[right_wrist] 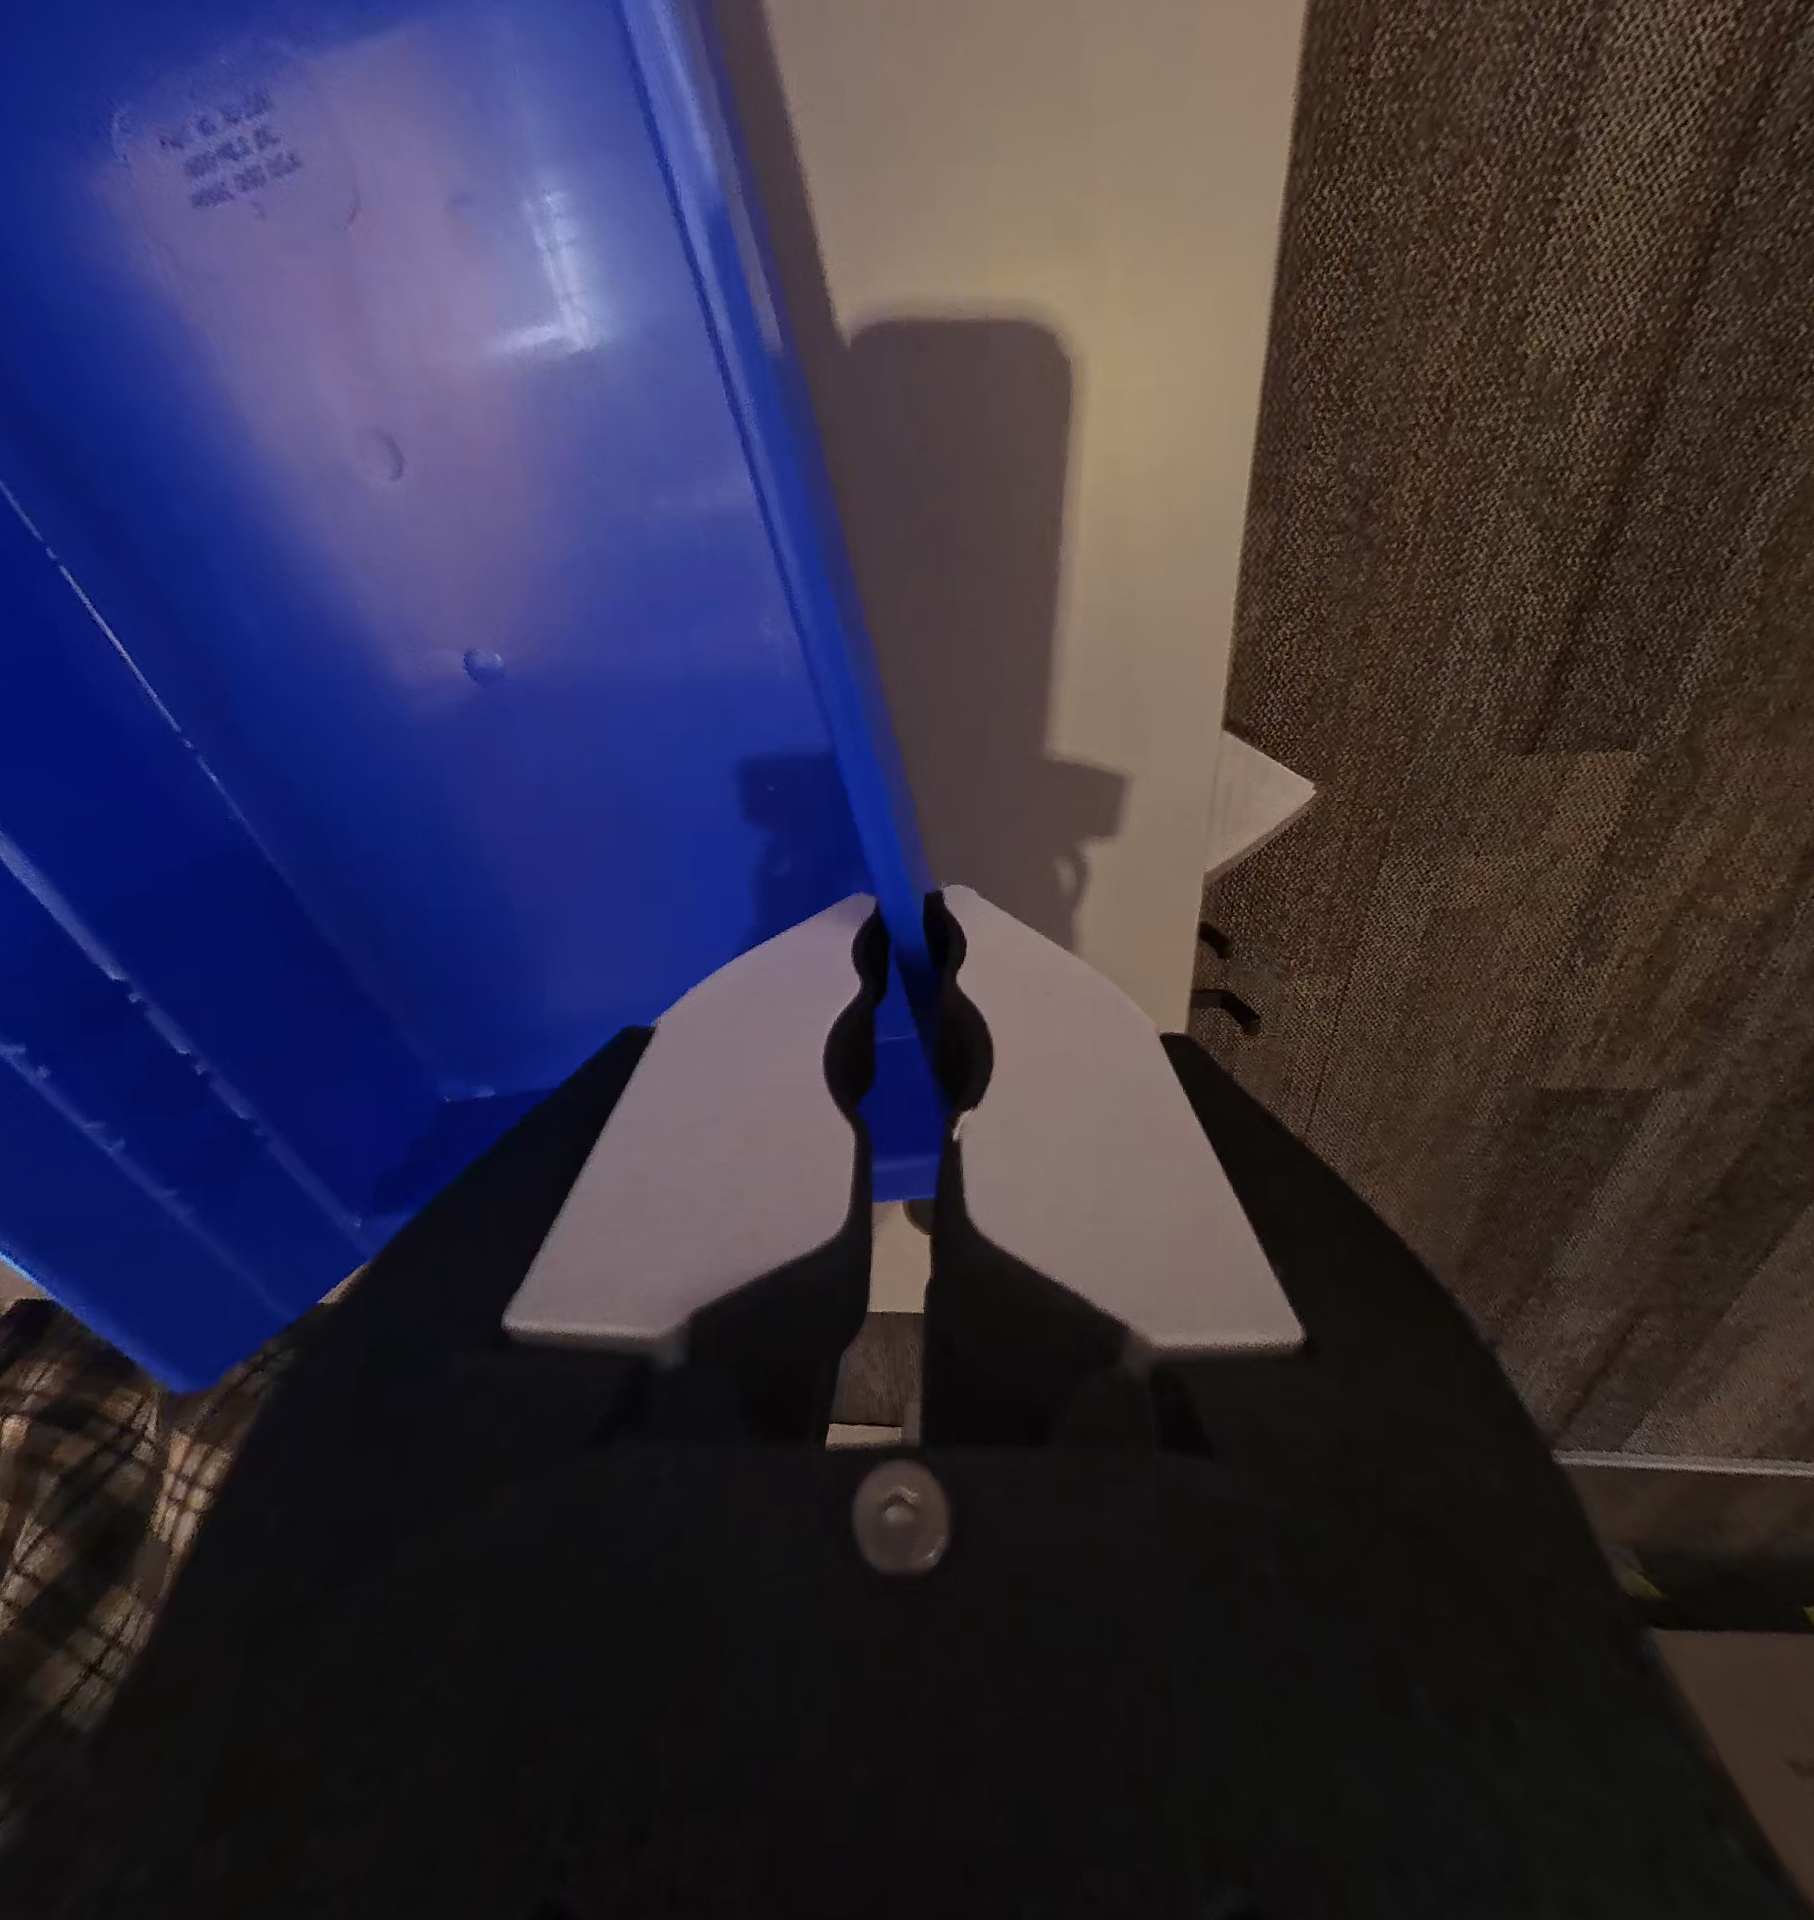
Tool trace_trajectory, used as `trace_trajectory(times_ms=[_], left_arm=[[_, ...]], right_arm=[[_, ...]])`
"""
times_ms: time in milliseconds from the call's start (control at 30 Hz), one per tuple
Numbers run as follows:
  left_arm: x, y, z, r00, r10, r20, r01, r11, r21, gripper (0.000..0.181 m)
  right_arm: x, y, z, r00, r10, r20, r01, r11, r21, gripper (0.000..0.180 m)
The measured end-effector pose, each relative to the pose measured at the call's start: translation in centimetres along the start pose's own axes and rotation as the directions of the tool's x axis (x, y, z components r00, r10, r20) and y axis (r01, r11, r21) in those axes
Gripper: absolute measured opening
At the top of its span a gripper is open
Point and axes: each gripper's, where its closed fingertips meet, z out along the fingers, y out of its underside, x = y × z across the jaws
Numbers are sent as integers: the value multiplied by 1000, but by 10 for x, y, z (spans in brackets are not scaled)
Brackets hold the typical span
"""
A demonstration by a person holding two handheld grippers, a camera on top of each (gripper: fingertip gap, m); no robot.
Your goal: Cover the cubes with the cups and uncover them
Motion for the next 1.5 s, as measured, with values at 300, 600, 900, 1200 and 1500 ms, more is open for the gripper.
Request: trace_trajectory(times_ms=[300, 600, 900, 1200, 1500], left_arm=[[4, -12, 8, 1000, 9, 0, -9, 1000, 5, 61], [3, -9, -4, 1000, 1, 24, -2, 1000, 20, 61], [-52, -5, -62, 960, -92, 266, 68, 993, 97, 82], [-139, 32, -104, 843, -185, 505, 190, 981, 43, 102], [-183, 74, -94, 795, -334, 507, 403, 915, -31, 100]], right_arm=[[20, 4, -1, 998, 69, 15, -69, 997, 19, 6], [24, 11, -2, 989, 144, 10, -145, 989, 32, 7], [7, 16, -63, 997, 83, -7, -80, 979, 187, 127], [-171, 13, -179, 945, -327, -5, 176, 494, 852, 137], [-354, 27, -82, 731, -682, 12, 155, 184, 971, 113]])
